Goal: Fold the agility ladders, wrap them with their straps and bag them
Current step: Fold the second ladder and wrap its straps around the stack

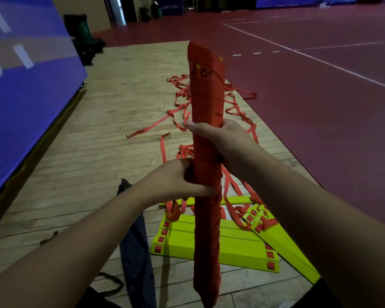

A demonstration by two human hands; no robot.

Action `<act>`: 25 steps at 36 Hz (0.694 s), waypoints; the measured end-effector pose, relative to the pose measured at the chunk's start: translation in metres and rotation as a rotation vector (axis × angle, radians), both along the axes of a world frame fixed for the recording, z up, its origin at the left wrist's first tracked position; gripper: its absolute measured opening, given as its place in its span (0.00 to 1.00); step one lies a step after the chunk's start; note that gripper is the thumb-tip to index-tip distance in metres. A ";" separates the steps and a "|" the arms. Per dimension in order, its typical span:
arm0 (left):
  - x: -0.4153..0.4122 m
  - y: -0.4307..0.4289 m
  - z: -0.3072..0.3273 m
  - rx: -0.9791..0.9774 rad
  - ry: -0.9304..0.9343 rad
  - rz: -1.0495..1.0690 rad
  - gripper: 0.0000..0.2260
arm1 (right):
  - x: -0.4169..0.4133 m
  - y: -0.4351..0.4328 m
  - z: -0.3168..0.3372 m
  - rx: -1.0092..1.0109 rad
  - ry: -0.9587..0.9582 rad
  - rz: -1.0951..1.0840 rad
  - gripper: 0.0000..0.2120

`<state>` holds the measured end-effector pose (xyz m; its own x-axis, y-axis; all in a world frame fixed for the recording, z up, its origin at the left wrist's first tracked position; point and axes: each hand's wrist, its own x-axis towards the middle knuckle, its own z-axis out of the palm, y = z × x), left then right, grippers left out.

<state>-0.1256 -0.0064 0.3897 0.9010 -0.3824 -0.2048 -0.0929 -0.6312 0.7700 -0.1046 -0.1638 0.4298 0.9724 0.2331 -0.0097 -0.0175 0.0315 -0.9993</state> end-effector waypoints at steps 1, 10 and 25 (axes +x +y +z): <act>-0.002 -0.005 -0.001 0.000 -0.010 0.029 0.21 | 0.000 0.001 0.000 -0.004 0.006 -0.020 0.13; -0.002 -0.005 -0.007 -0.118 0.001 0.098 0.09 | 0.000 0.006 0.002 0.011 0.046 0.067 0.15; -0.002 0.007 0.008 0.287 0.008 -0.046 0.18 | 0.004 0.001 -0.001 -0.024 -0.046 0.029 0.13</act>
<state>-0.1275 0.0002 0.3973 0.8822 -0.3481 -0.3172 -0.1210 -0.8185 0.5617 -0.1007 -0.1630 0.4286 0.9647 0.2617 0.0292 0.0281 0.0078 -0.9996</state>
